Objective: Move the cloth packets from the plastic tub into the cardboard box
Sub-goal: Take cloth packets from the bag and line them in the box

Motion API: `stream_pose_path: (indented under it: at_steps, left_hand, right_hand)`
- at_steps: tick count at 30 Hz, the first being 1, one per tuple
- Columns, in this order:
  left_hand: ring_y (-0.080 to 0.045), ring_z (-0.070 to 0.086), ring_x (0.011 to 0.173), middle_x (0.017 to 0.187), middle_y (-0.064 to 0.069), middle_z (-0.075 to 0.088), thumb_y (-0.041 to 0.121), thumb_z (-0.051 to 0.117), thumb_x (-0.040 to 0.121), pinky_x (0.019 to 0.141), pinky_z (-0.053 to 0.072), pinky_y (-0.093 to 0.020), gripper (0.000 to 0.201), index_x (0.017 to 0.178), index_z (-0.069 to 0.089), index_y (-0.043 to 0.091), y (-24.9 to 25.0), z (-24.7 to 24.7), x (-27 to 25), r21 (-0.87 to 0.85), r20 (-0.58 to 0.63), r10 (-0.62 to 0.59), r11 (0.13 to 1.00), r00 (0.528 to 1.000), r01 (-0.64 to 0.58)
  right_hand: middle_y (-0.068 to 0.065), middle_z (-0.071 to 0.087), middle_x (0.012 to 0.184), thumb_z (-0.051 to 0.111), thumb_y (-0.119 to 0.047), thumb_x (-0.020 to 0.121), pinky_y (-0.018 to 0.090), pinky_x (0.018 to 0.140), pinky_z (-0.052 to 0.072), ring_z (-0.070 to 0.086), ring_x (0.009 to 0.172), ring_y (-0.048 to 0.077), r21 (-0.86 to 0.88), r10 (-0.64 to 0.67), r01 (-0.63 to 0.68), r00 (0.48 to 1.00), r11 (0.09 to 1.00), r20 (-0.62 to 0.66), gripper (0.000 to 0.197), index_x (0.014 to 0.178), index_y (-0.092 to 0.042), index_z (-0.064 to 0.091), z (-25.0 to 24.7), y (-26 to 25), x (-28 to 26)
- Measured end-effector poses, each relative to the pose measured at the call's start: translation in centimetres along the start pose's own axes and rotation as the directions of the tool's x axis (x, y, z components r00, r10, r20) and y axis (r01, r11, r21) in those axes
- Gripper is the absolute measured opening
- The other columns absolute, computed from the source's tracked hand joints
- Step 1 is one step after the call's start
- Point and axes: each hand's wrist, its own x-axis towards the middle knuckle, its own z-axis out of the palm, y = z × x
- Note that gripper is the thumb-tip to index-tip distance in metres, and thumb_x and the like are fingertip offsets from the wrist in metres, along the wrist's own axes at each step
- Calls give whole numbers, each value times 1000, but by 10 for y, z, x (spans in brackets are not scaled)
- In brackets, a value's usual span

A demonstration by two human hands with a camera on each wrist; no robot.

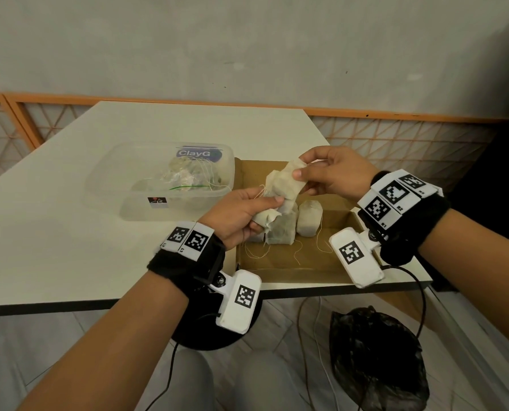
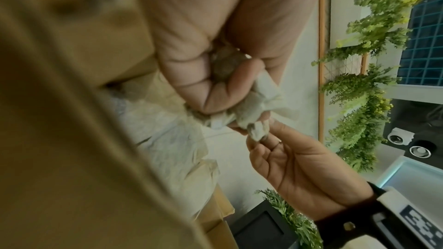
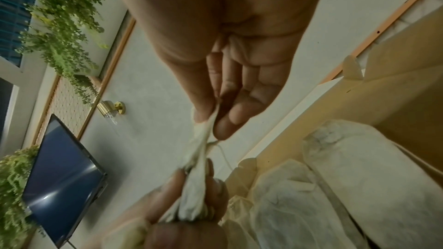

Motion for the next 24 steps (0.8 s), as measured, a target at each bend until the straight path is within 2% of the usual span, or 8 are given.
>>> stream_pose_path:
  at_steps: [5, 7, 9, 11, 16, 19, 21, 24]
  left_hand:
    - [-8, 42, 64, 71, 2, 62, 10, 58, 92, 33, 28, -9, 5, 88, 59, 14, 0, -1, 2, -107, -90, -4, 994, 996, -5]
    - [-8, 43, 63, 71, 2, 62, 10, 59, 91, 33, 28, -9, 5, 88, 58, 14, 0, 0, 2, -120, -117, 6, 993, 993, -20]
    - [-7, 43, 62, 74, 1, 61, 10, 60, 91, 33, 28, -10, 5, 88, 57, 14, -1, 1, 3, -91, -132, 25, 995, 991, -37]
    - [-7, 40, 60, 78, -1, 59, 10, 61, 90, 35, 27, -10, 4, 89, 58, 14, -3, 4, 3, -34, -131, 54, 998, 990, -59]
    - [-7, 40, 55, 77, -2, 59, 7, 62, 89, 36, 28, -11, 10, 84, 61, 16, -4, 7, 0, 52, -96, 97, 994, 991, -93]
    - [-7, 40, 56, 80, -3, 60, 15, 63, 88, 36, 28, -12, 3, 91, 64, 14, -3, 5, -1, 16, -60, 93, 996, 994, -93]
    - [-8, 42, 56, 81, -3, 59, 22, 61, 90, 34, 28, -12, 12, 97, 64, 12, -2, 2, 0, -43, -75, 66, 997, 995, -70]
    - [-6, 45, 49, 77, -4, 58, 20, 56, 94, 31, 26, -12, 11, 92, 62, 11, 0, 2, 0, -92, -122, 38, 994, 992, -50]
  right_hand:
    - [1, 61, 75, 67, -13, 82, 14, 53, 45, 54, 61, 6, -119, -82, 69, 991, 990, -110, 7, 83, -18, 63, -12, -6, -3]
    - [3, 60, 74, 69, -9, 80, 16, 55, 45, 54, 61, 7, -112, -99, 95, 995, 989, -29, 11, 82, -17, 63, -18, -12, -7]
    - [4, 62, 75, 70, -8, 76, 18, 59, 45, 55, 62, 9, -105, -79, 93, 988, 990, 130, 12, 82, -16, 64, -19, -18, -13]
    - [0, 63, 74, 72, -12, 71, 18, 60, 43, 55, 64, 7, -128, -38, 67, 976, 989, 216, 12, 80, -18, 65, -14, -19, -16]
    - [-4, 63, 75, 76, -16, 73, 14, 64, 44, 55, 67, 4, -293, -57, 63, 998, 954, 30, 12, 76, -21, 65, 4, -3, -9]
    - [1, 58, 71, 75, -6, 73, 21, 62, 45, 53, 66, 12, -196, -80, 71, 996, 978, -36, 20, 78, -20, 61, 10, 5, -5]
    - [-2, 54, 65, 74, -4, 74, 22, 63, 45, 52, 62, 10, -168, -90, 82, 995, 982, -38, 26, 87, -22, 61, 10, 7, -3]
    - [1, 52, 66, 72, -5, 76, 28, 70, 46, 52, 66, 12, -140, -97, 95, 995, 986, -5, 29, 99, -23, 64, 11, 6, -3]
